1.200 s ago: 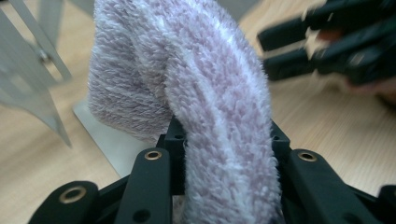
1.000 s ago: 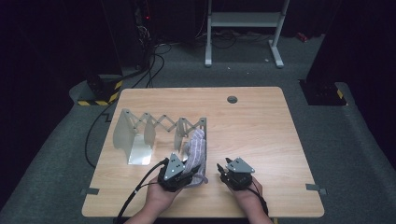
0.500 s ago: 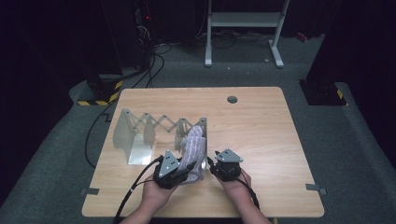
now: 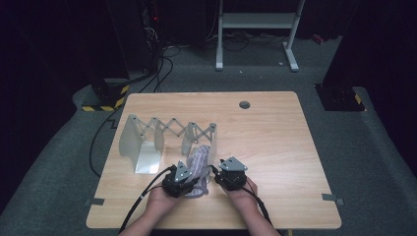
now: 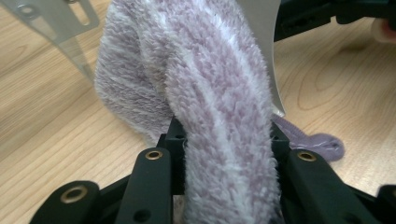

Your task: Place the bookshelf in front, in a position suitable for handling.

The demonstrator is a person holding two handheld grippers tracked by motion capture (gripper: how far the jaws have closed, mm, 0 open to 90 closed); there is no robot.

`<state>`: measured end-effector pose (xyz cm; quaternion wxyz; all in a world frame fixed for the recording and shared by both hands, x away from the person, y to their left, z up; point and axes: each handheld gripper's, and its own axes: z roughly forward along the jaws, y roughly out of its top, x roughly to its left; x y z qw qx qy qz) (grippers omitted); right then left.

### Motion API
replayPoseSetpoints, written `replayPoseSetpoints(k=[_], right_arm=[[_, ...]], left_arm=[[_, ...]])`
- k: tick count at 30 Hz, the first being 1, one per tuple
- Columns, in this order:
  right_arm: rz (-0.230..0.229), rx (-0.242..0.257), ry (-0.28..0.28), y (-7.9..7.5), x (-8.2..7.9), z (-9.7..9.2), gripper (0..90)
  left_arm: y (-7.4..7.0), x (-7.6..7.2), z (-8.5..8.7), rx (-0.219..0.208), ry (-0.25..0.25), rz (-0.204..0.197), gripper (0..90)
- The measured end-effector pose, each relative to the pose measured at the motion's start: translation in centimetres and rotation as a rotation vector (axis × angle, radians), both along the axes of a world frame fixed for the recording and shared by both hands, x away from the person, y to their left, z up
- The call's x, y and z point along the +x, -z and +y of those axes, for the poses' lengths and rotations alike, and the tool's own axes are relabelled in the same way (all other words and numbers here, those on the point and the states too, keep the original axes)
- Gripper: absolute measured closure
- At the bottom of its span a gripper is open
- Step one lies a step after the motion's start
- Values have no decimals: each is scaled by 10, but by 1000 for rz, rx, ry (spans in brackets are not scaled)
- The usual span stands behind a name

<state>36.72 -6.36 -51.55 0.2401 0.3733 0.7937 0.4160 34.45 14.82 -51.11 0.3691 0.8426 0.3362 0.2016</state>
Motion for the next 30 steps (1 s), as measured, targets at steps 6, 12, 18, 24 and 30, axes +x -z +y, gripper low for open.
replayPoseSetpoints(k=[6,12,18,24,30], right_arm=[[6,7,-2,2,1,2,580],[8,5,-21,3,0,6,580],[5,3,-29,3,0,6,577],[7,8,-27,2,-1,6,576],[5,6,-34,2,-2,6,573]], left_arm=[[-6,8,-6,17,1,-23,648],[-26,13,-11,-8,4,-71,649],[-54,9,-8,-55,15,-150,652],[-87,11,-4,-103,8,-258,654],[-79,16,-9,-66,17,-242,659]])
